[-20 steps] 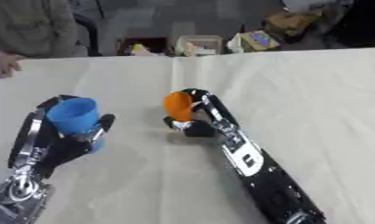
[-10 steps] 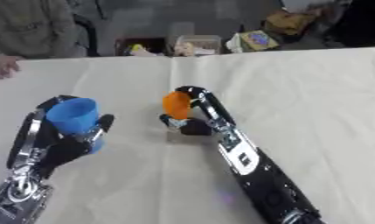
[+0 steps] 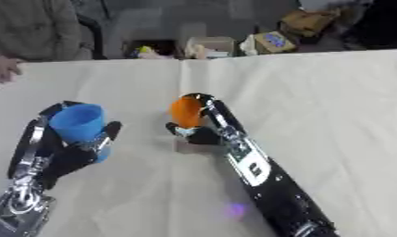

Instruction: Pour the contents of one cup into another cup.

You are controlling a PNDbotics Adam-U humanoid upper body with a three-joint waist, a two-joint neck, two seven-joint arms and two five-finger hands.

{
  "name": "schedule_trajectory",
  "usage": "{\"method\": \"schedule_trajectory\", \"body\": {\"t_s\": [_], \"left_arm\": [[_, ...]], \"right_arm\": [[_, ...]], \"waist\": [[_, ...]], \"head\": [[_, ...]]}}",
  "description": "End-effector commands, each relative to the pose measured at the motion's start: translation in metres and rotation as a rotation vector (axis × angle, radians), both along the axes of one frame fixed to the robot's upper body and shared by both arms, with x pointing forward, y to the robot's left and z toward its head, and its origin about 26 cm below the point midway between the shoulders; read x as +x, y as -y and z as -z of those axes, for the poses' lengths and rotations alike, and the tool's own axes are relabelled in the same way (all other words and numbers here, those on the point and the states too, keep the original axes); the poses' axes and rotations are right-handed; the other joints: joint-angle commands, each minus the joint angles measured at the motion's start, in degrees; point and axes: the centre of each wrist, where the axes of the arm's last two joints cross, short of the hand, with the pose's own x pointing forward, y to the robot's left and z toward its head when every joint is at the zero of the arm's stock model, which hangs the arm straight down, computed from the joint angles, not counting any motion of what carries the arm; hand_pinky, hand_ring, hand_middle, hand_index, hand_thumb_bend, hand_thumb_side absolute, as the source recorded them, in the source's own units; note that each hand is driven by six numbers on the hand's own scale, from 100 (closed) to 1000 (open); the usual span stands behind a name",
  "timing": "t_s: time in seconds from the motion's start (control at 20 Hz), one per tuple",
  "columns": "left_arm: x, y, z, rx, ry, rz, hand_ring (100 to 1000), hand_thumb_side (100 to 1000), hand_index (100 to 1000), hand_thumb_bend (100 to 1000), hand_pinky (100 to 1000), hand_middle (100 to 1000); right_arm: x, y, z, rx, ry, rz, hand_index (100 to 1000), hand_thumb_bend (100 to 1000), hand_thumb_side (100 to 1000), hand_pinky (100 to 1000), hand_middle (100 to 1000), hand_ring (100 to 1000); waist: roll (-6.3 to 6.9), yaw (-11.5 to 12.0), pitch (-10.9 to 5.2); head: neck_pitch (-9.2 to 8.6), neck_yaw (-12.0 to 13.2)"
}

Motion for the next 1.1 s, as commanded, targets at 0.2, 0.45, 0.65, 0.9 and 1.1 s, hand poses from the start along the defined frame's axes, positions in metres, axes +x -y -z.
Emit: {"method": "schedule_trajectory", "body": {"t_s": [0.2, 0.45, 0.65, 0.9, 1.1], "left_arm": [[-0.0013, 0.0010, -0.0081, -0.008, 0.028, 0.013, 200, 100, 363, 509, 222, 169], [-0.0014, 0.0012, -0.0076, -0.009, 0.027, 0.014, 201, 100, 364, 508, 222, 169], [-0.0013, 0.0012, -0.0072, -0.009, 0.026, 0.013, 201, 100, 364, 506, 223, 170], [-0.0013, 0.0005, -0.0079, -0.008, 0.028, 0.010, 201, 100, 364, 503, 223, 170], [-0.0016, -0.0015, -0.0102, -0.002, 0.034, 0.004, 201, 100, 364, 501, 223, 170]], "right_arm": [[0.0033, -0.0057, -0.0087, 0.014, 0.011, -0.011, 768, 412, 253, 541, 551, 606], [0.0031, -0.0060, -0.0083, 0.029, 0.002, -0.005, 697, 355, 171, 463, 442, 501], [0.0028, -0.0059, -0.0086, 0.047, -0.003, 0.004, 595, 314, 125, 379, 340, 413], [0.0015, -0.0064, -0.0105, 0.079, -0.006, 0.010, 554, 237, 100, 328, 297, 369], [-0.0012, -0.0082, -0.0144, 0.094, -0.008, -0.011, 564, 233, 100, 335, 302, 375]], "waist": [[0.00, 0.2, -0.76], [-0.01, 0.2, -0.73], [-0.04, 0.1, -0.73], [-0.10, 0.0, -0.82], [-0.16, -0.2, -1.00]], "head": [[-0.45, -0.2], [-0.47, -0.3], [-0.54, -0.3], [-0.52, -0.3], [-0.56, -0.2]]}}
